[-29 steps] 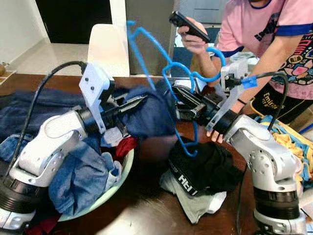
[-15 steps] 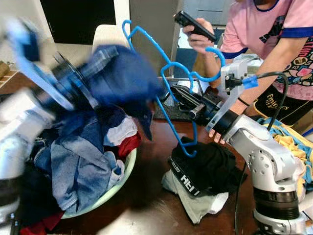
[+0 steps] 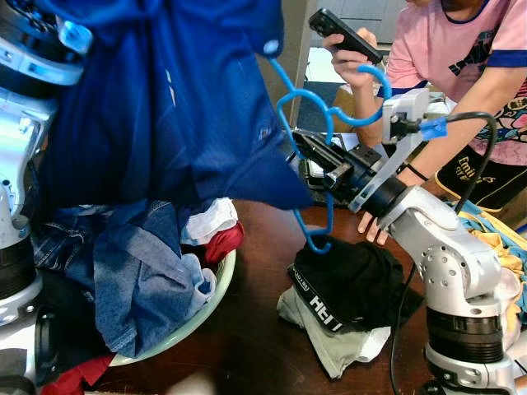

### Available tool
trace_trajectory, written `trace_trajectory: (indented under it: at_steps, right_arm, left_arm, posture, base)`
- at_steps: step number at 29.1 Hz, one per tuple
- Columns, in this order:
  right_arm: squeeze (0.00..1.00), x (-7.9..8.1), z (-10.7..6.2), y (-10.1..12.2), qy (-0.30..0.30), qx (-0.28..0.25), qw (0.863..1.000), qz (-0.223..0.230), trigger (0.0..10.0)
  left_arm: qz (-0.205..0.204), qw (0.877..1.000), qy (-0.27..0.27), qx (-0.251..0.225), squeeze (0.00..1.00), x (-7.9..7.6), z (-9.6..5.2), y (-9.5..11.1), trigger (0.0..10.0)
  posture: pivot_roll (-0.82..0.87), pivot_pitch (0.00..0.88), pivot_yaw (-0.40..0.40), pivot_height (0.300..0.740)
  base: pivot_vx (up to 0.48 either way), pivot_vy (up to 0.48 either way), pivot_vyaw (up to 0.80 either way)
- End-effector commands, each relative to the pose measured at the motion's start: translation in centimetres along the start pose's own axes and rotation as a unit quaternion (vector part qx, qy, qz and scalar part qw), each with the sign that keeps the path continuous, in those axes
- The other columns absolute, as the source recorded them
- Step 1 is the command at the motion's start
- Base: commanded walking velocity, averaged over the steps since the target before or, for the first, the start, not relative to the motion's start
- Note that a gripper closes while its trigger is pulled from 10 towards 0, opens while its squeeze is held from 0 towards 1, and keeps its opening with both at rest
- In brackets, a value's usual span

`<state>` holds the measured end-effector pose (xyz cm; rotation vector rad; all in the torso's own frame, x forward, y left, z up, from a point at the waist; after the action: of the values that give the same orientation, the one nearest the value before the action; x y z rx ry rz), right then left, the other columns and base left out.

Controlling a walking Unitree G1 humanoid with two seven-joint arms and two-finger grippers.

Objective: Hang hanger

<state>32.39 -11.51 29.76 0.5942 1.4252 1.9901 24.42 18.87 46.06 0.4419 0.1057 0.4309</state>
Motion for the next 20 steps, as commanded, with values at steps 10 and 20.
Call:
trace_trajectory:
  at_steps: [10, 20]
  right_arm:
    - [0.0, 0.6, -0.2, -0.1, 0.022, -0.003, 1.0, 0.007, 10.0]
    - [0.0, 0.9, -0.2, -0.7, 0.029, 0.005, 0.999, 0.013, 10.0]
  left_arm:
    - [-0.152, 0.985, 0.006, 0.079, 0.0, -2.3, -8.4, -0.3, 0.4]
    - [-0.073, 0.936, 0.292, 0.185, 0.0, 1.7, -20.0, 0.1, 0.6]
  posture:
    - [0.11, 0.119, -0.007, 0.74]
    - [0.13, 0.132, 0.005, 0.74]
  base:
    - [0.0, 0.0, 0.0]
    - [0.0, 0.0, 0.0]
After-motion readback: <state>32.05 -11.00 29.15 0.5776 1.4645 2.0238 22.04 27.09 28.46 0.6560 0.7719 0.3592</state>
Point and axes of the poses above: a point about 5 cm out from each wrist's last joint towards the gripper, its own z axis pointing out of the wrist towards the gripper, its own y axis along the axis of the wrist's last joint, x = y × z, the point moved 3 cm from there along z, pointing out of the wrist towards the gripper, and after that the axes turned 2 degrees about -z, right-handed, at the moved point
